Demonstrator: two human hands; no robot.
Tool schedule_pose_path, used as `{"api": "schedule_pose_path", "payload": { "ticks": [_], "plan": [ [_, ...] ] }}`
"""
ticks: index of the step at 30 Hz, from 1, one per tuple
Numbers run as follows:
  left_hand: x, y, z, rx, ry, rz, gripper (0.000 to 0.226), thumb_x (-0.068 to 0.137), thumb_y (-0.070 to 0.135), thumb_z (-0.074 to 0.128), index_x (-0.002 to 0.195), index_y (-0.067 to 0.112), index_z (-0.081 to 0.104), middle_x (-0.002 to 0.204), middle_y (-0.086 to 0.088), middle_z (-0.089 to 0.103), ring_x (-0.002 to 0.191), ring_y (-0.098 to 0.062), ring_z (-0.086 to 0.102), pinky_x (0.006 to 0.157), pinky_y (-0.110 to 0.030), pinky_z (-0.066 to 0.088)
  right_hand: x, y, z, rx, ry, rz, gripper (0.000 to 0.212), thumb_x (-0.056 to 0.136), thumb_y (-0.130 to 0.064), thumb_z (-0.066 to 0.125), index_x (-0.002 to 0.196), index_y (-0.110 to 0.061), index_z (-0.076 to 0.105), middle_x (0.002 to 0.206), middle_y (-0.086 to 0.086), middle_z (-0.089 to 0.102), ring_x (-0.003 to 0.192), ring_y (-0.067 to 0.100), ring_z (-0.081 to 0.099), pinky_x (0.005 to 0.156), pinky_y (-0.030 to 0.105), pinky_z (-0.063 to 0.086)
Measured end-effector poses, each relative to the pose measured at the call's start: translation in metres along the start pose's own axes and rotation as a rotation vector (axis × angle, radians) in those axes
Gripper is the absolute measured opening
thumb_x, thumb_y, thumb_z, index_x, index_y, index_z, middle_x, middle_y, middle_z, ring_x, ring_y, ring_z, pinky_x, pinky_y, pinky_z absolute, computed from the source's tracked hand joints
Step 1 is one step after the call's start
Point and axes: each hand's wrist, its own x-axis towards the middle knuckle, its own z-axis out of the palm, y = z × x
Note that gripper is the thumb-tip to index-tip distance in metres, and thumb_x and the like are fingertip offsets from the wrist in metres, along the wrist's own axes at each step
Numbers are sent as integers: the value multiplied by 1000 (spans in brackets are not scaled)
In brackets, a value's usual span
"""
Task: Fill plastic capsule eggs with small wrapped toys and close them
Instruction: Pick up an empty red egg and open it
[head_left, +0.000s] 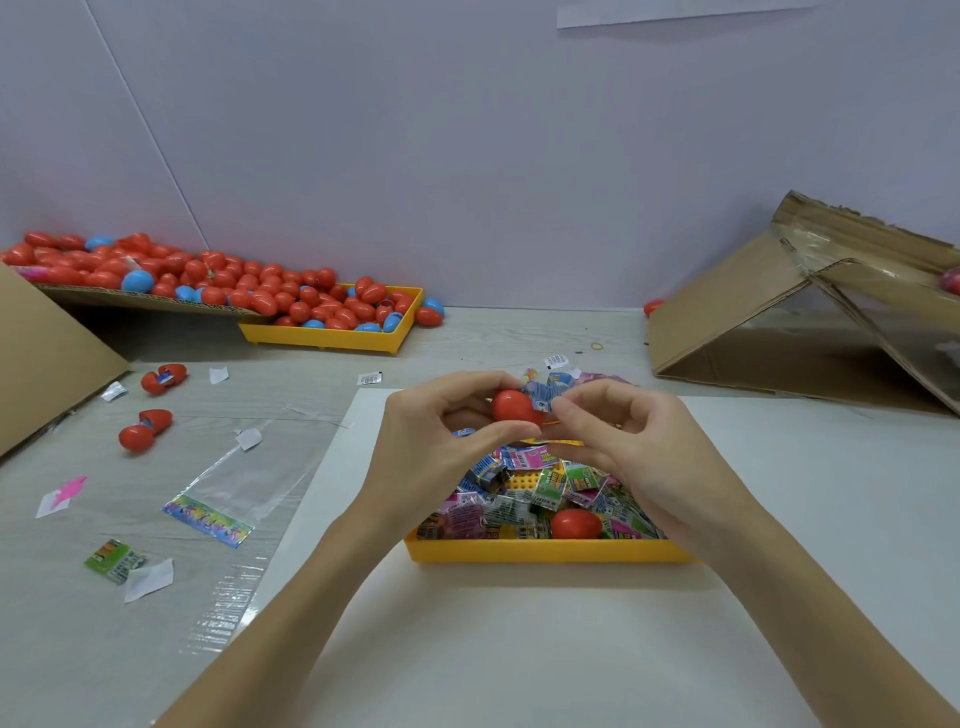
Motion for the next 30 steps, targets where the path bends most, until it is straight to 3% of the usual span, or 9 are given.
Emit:
{"api": "schedule_pose_path", "payload": {
  "ticks": [9,15,21,27,30],
  "plan": [
    [1,8,-2,-167,-106,-166,31,75,31,84,105,29,77,98,9,80,92,-12,77,81,-16,57,2,0,-4,-356,7,-154,3,100,-16,65,100,-13,65,87,3,75,85,16,75,79,28,61],
    [2,7,-2,-164,-112,-227,33,78,31,81,109,21,77,96,3,78,83,-18,78,78,-19,59,0,-8,-1,118,-53,120,29,88,-38,69,107,-16,73,102,6,77,99,24,75,78,26,58],
    [3,7,-3,-197,-116,-292,31,81,38,78,107,21,77,87,-3,80,81,-18,77,77,-21,58,0,0,3,-102,89,13,35,80,-48,74,96,-17,76,92,3,78,89,19,77,74,24,59],
    [3,5,-1,-219,-123,-313,30,82,44,74,103,23,78,86,-4,79,81,-15,75,82,-20,57,-1,-2,3,-68,49,44,28,79,-56,71,89,-32,81,91,-3,78,90,13,76,73,19,58],
    [3,5,0,-220,-115,-311,32,84,44,72,106,20,76,84,-3,78,80,-13,74,82,-19,55,-1,-3,4,-99,29,32,25,82,-51,71,87,-28,80,93,-1,78,92,14,75,74,20,58]
  ]
}}
